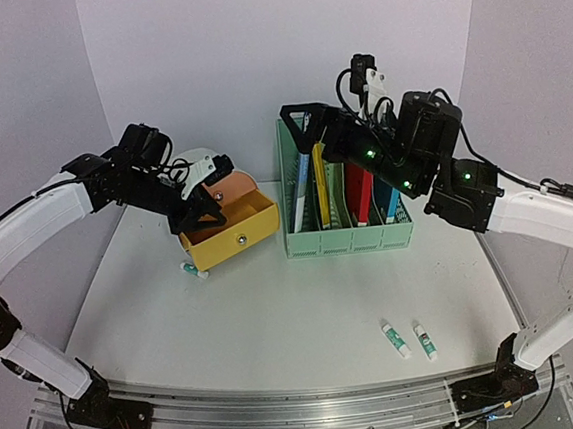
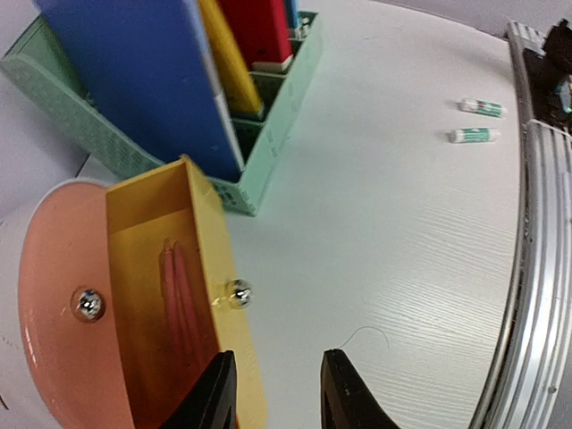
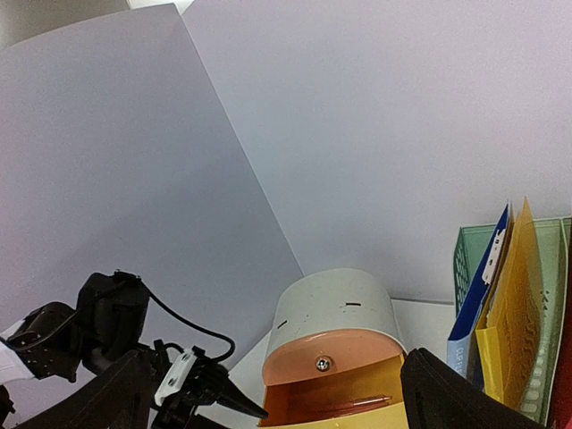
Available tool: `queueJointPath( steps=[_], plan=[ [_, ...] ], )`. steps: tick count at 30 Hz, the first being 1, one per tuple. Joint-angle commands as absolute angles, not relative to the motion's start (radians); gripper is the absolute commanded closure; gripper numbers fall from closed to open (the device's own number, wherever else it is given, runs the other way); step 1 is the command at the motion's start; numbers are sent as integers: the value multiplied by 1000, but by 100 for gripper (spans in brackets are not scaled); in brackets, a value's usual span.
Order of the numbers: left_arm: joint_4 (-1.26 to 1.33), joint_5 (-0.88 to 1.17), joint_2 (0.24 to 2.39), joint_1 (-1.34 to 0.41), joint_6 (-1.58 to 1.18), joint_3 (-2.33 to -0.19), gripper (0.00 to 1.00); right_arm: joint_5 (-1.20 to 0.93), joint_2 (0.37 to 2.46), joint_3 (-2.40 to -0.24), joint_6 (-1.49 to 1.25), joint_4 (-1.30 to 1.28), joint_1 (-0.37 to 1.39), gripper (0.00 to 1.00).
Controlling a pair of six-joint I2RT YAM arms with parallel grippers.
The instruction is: Organize the desk
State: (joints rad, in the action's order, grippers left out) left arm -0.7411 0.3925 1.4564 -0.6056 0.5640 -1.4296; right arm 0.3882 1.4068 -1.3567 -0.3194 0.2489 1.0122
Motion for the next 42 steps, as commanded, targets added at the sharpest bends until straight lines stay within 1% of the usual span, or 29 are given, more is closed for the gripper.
queueJointPath(
  steps=[1,6,13,28,36,42],
  plan=[
    [-746,434,1479,-643,628,-1373,69,381,1433,-1376,-336,265,1014,2],
    [-743,344,1544,-670,677,-1333,71,377,1453,-1372,-350,265,1015,2],
    [-663,171,1610,-670,687,-1328,72,385,1453,-1362,-355,265,1014,2],
    [-534,-21,1637,-669,609,-1306,69,411,1429,-1355,-332,265,1015,2],
    [-431,-3,1654,-667,587,-1277,64,420,1421,-1348,-327,265,1014,2],
    [-399,-48,1703,-647,570,-1313,64,424,1409,-1334,-331,265,1014,2]
  ],
)
